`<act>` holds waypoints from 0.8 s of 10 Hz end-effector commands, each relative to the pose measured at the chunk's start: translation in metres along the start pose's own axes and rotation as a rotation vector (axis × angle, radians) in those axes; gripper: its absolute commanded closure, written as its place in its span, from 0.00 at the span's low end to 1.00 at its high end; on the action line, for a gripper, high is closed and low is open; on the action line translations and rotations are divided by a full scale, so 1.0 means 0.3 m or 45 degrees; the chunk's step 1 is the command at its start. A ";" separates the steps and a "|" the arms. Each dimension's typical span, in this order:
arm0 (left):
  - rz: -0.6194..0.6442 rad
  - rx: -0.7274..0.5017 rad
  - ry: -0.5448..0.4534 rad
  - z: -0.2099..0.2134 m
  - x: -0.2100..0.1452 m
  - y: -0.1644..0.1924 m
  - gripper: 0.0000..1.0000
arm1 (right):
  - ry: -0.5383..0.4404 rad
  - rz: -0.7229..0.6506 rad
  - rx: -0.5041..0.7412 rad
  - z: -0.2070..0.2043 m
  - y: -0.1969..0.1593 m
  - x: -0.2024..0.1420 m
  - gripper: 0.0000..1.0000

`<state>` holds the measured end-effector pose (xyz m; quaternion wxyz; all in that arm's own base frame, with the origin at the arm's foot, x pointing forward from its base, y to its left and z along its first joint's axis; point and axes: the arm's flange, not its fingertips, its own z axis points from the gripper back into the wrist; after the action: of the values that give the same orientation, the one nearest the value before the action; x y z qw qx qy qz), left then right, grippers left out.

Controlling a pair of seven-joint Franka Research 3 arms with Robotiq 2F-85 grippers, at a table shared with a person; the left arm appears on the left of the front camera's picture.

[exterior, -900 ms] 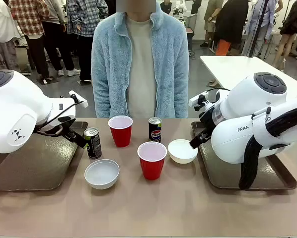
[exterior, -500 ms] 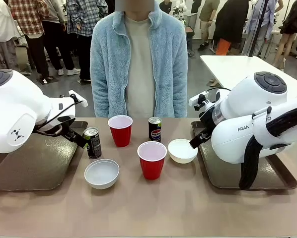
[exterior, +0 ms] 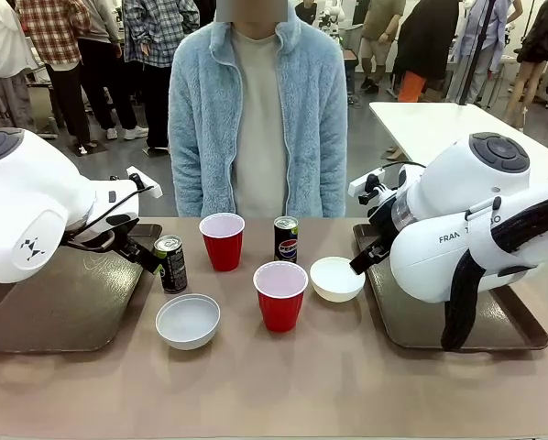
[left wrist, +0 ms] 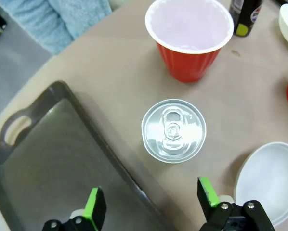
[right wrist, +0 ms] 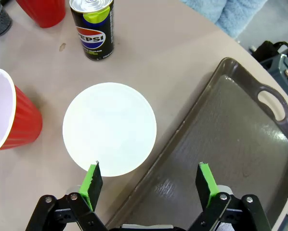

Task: Prepare tableware on both trays.
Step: Pick up a Picnic Bowl from the table and place it on a Handle tray.

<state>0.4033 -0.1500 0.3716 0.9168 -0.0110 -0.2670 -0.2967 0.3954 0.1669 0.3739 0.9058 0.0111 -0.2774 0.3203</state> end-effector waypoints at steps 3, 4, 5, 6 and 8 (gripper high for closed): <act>0.000 0.000 0.000 0.000 0.000 0.000 0.00 | 0.000 0.000 0.000 0.000 0.000 0.000 0.00; 0.000 0.000 0.000 0.000 0.000 0.000 0.00 | 0.000 0.000 0.000 0.000 0.000 0.000 0.00; 0.000 0.000 0.000 0.000 0.000 0.000 0.00 | 0.000 0.000 0.000 0.000 0.000 0.000 0.00; 0.000 0.000 0.000 0.000 0.000 0.000 0.00 | 0.000 0.000 0.000 0.000 0.000 0.000 0.00; -0.010 -0.029 0.062 0.183 -0.029 -0.067 0.00 | 0.100 -0.038 -0.171 0.171 0.054 -0.023 0.00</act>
<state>0.3951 -0.1531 0.3863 0.9191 -0.0100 -0.2509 -0.3035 0.3928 0.1576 0.3913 0.9120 -0.0212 -0.2720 0.3064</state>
